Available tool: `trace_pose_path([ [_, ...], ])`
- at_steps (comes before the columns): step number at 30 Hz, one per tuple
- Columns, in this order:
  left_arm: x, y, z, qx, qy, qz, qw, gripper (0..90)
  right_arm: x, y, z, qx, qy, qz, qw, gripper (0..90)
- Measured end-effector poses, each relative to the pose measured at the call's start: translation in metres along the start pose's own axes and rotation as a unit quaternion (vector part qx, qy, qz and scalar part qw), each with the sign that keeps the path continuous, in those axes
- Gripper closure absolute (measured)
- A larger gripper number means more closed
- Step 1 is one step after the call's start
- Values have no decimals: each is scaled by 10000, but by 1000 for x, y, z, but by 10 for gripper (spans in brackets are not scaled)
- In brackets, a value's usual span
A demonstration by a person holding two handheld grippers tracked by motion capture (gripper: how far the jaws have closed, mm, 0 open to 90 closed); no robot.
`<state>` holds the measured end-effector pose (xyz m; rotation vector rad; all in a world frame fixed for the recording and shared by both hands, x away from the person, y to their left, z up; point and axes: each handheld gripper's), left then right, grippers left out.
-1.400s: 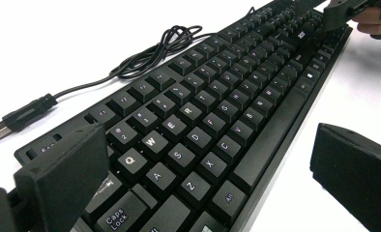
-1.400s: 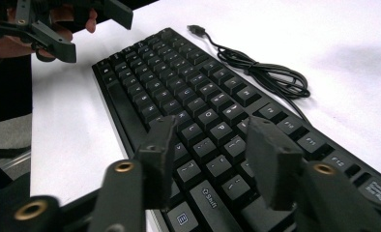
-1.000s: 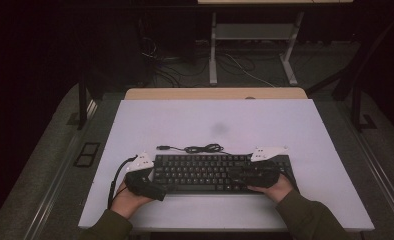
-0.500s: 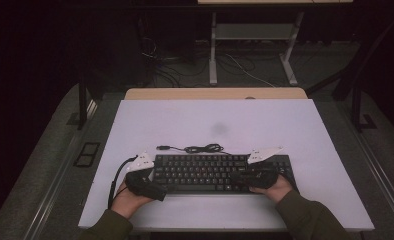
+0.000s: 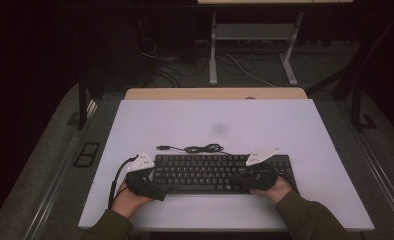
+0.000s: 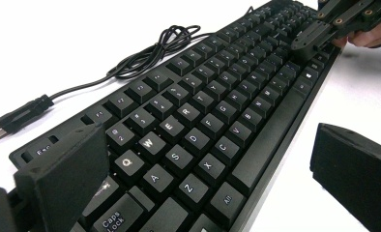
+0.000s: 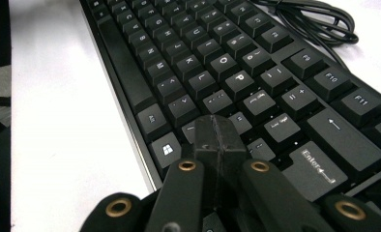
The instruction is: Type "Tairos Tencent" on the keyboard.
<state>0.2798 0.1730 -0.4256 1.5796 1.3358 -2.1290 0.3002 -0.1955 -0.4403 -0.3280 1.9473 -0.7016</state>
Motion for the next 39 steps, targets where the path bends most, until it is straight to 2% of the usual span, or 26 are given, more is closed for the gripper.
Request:
trace_pose_path([
  [12, -4, 3, 0, -30, 53, 13, 10000, 0, 1, -1, -1, 25, -80, -60, 9999, 893],
  [23, -15, 19, 1, 56, 19, 72, 10000, 4, 2, -1, -1, 40, -122, -55, 9999, 893],
  [31, -25, 29, 2, 91, 24, 101, 9999, 74, 2, -1, -1, 50, -112, -56, 9999, 893],
  [33, -27, 31, 3, 66, 18, 107, 9999, 130, 2, -1, -1, 50, -106, -46, 9999, 893],
  [39, -33, 38, 4, 113, 17, 81, 9999, 164, 2, -1, -1, 46, -102, -45, 9999, 893],
])
Point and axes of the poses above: each handheld gripper's, and its own axes: y roughly forward along the jaws, x roughly out of its underside, z roughly to its right, and after that the axes turned 12 degrees about -x, right-handed
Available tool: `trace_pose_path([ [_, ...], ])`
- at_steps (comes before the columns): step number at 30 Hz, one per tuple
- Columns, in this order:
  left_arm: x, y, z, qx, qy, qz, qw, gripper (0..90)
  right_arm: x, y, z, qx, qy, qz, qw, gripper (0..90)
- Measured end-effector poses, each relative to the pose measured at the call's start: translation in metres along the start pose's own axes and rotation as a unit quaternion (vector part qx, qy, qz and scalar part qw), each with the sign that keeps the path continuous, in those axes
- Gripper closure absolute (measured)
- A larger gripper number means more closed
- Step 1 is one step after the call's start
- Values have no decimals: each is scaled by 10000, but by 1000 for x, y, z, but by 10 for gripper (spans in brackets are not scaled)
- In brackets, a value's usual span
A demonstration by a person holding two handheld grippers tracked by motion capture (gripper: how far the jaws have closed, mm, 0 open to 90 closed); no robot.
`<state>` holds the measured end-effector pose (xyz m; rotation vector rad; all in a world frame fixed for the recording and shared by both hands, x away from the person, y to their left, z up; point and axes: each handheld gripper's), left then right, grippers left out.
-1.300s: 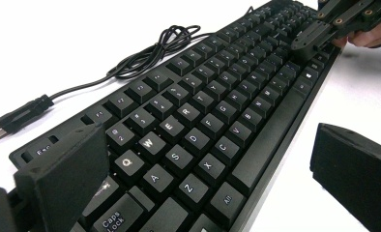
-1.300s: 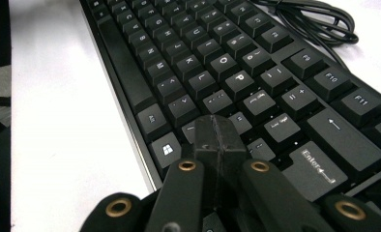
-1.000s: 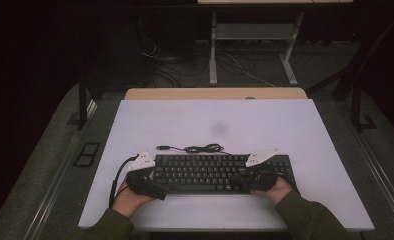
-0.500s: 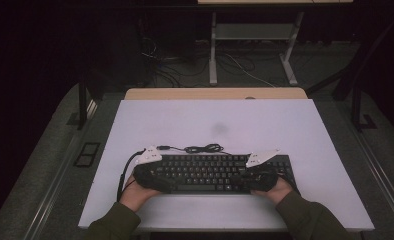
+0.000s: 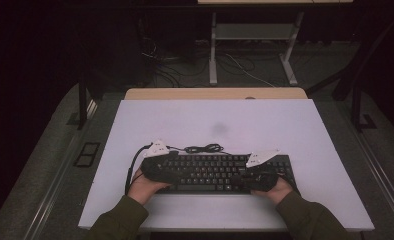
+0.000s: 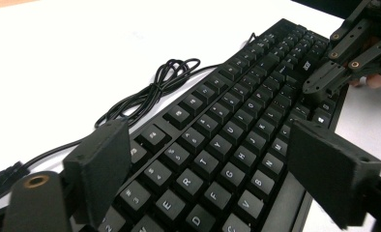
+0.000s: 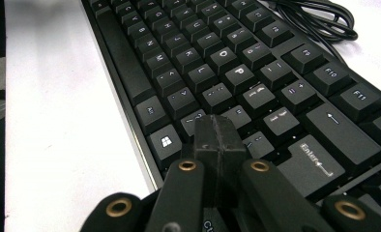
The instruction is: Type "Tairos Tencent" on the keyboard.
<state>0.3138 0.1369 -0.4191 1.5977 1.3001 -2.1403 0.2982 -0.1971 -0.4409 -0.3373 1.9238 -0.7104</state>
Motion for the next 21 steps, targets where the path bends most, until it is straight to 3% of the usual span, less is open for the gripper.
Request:
trace_pose_path([
  [7, -5, 9, 1, -2, 40, -74, 10000, 271, 0, 0, 0, -2, 4, -4, 10000, 893],
  [8, -6, 11, 1, 1, 61, -71, 10000, 334, 0, 0, 0, -8, 4, -4, 10000, 893],
  [14, -8, 19, 4, -40, 120, -174, 9998, 497, 0, 0, 0, -11, 8, 0, 10000, 893],
  [15, -8, 19, 5, -37, 98, -187, 9998, 561, 0, 0, 0, -11, 10, 3, 10000, 893],
  [21, -5, 21, 4, -39, 102, -336, 9994, 686, 0, 0, 0, -12, 13, 11, 10000, 893],
])
Point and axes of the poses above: each handheld gripper's, and its own axes: y roughly forward along the jaws, x roughly out of its underside, z roughly to its right, and after that the axes turned 12 degrees about -x, right-handed
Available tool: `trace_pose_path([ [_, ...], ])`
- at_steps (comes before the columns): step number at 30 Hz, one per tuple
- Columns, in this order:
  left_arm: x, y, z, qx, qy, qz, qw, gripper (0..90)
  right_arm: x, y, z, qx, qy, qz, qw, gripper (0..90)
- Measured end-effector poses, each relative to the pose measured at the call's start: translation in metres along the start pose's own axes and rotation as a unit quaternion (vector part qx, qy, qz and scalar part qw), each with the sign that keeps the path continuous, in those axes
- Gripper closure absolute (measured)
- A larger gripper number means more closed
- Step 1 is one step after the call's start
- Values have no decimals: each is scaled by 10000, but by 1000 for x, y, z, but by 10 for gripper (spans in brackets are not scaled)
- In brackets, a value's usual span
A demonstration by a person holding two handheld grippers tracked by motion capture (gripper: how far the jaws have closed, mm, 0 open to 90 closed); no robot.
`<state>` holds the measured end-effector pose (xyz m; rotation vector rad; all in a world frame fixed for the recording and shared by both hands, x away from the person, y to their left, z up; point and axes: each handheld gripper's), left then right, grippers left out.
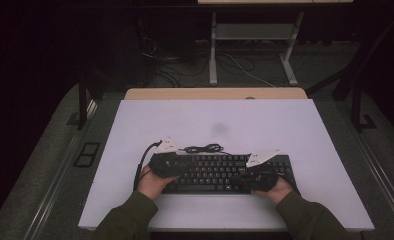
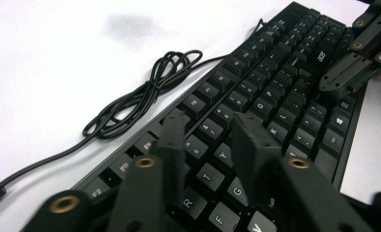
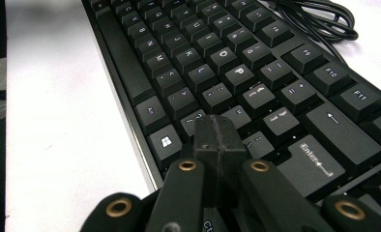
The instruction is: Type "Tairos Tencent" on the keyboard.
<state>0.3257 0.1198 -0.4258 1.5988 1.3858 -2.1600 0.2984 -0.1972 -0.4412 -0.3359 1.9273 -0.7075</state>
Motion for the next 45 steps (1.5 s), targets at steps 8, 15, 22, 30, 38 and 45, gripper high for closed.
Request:
trace_pose_path([
  [8, 1, 3, 0, 32, 41, -215, 9998, 885, 0, 0, 0, -4, 2, 11, 10000, 893],
  [15, 2, 7, 2, 52, 142, -391, 9991, 886, 0, 0, 0, -4, 2, 10, 10000, 893],
  [22, 2, 10, 4, 4, 111, -470, 9988, 885, 0, 0, 0, -4, 5, 11, 10000, 893],
  [30, 2, 11, 4, 12, 124, -497, 9987, 885, 0, 0, 0, -8, 11, 16, 10000, 893],
  [38, 3, 13, 7, 10, 197, -595, 9980, 886, 0, 0, 0, -7, 11, 13, 10000, 893],
  [45, 1, 10, 6, 35, 102, -502, 9987, 886, 0, 0, 0, 5, 6, 11, 10000, 893],
])
Point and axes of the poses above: each handheld gripper's, and its own axes: y roughly forward along the jaws, x roughly out of its underside, z roughly to its right, and after that the axes turned 12 degrees about -x, right-handed
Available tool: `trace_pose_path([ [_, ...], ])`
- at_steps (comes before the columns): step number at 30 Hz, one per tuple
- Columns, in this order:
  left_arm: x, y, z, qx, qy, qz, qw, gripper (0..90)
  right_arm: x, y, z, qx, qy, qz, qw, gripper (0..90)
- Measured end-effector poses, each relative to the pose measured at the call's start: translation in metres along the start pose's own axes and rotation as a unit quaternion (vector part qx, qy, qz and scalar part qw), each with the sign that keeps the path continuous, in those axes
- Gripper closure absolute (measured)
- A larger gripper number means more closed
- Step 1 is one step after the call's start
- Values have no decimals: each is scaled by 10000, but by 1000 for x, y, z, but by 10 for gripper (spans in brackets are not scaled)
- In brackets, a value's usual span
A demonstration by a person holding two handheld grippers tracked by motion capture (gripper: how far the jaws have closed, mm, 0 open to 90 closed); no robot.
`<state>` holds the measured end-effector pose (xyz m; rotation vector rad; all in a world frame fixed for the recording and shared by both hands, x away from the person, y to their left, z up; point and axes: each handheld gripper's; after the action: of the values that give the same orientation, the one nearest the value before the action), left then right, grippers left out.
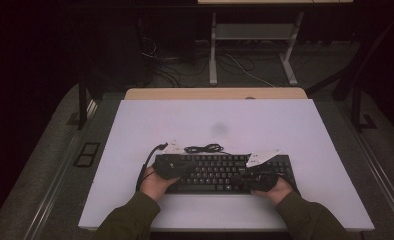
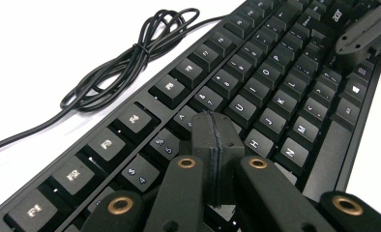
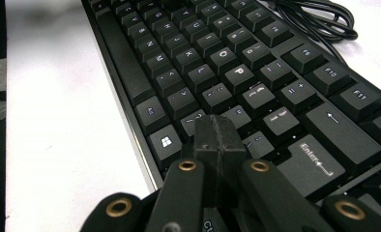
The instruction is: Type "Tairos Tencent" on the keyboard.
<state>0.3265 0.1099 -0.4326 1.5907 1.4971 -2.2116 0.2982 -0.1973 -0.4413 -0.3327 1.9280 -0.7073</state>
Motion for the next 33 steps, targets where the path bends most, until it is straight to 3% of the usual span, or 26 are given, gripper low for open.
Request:
trace_pose_path([
  [2, -1, -2, -1, -18, 60, 2, 10000, 886, 0, 0, 0, 0, 1, 1, 10000, 893],
  [9, -1, -8, -4, 17, -33, 122, 9999, 883, 0, 0, 0, 0, 3, 1, 10000, 893],
  [14, 0, -13, -5, 20, -11, 208, 9998, 784, 0, 0, 0, 0, 2, 3, 10000, 893],
  [15, 0, -14, -6, 13, 25, 218, 9998, 721, 0, 0, 0, 2, 0, -1, 10000, 893],
  [17, 1, -17, -6, 10, 29, 256, 9997, 694, 0, 0, 0, 5, -2, -4, 10000, 893],
  [24, 7, -23, -9, -11, 53, 379, 9993, 448, 0, 0, 0, 12, -7, -10, 10000, 893],
  [28, 12, -26, -12, -1, 44, 419, 9991, 356, 0, 0, 0, 12, 0, -5, 10000, 893],
  [33, 18, -26, -14, -81, -39, 433, 9990, 112, 0, 0, 0, 13, 1, -10, 10000, 893],
])
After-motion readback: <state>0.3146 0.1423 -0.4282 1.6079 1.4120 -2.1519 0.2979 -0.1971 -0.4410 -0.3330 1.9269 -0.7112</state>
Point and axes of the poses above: each handheld gripper's, and its own axes: y roughly forward along the jaws, x roughly out of its underside, z roughly to its right, and after that the axes turned 12 degrees about -x, right-handed
